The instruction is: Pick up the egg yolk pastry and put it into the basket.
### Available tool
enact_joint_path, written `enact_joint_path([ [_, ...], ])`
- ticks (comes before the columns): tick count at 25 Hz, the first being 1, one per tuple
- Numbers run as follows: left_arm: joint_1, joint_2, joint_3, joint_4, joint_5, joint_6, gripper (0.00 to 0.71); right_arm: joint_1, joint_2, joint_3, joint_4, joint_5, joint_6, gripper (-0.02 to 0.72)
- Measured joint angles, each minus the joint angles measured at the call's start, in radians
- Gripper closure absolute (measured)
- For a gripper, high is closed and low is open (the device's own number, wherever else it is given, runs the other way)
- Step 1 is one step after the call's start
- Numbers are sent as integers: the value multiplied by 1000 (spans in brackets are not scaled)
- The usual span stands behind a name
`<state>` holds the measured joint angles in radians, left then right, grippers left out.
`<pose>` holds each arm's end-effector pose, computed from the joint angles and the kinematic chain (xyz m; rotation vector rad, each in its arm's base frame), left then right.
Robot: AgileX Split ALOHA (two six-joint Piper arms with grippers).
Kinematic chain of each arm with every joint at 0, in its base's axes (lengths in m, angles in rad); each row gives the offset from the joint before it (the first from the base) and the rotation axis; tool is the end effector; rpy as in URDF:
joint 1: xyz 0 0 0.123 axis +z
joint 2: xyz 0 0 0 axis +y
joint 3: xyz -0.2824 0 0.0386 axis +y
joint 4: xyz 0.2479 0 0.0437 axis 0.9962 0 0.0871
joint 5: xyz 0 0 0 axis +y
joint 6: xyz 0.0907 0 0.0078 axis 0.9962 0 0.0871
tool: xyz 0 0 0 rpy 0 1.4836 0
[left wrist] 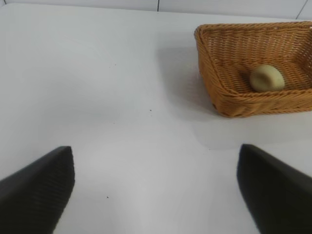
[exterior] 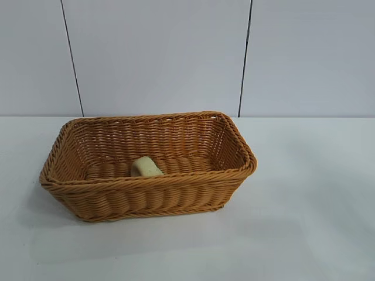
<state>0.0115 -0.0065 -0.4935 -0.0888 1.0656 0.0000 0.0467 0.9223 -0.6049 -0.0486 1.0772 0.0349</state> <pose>-0.0054 -0.0071 0.2752 -0.0074 2.0474 -0.0992 0.1330 0.0023 0.2477 -0.0419 2.8759 -0.0504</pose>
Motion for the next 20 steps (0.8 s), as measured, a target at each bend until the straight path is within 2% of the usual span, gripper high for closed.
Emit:
enact_joint_path([
  [7,0,0,0,0,0,0,14,0,-335,100,8,-57,-6,62],
  [20,0,0,0,0,0,0,14,0,-816,105,11,-58,-10,62],
])
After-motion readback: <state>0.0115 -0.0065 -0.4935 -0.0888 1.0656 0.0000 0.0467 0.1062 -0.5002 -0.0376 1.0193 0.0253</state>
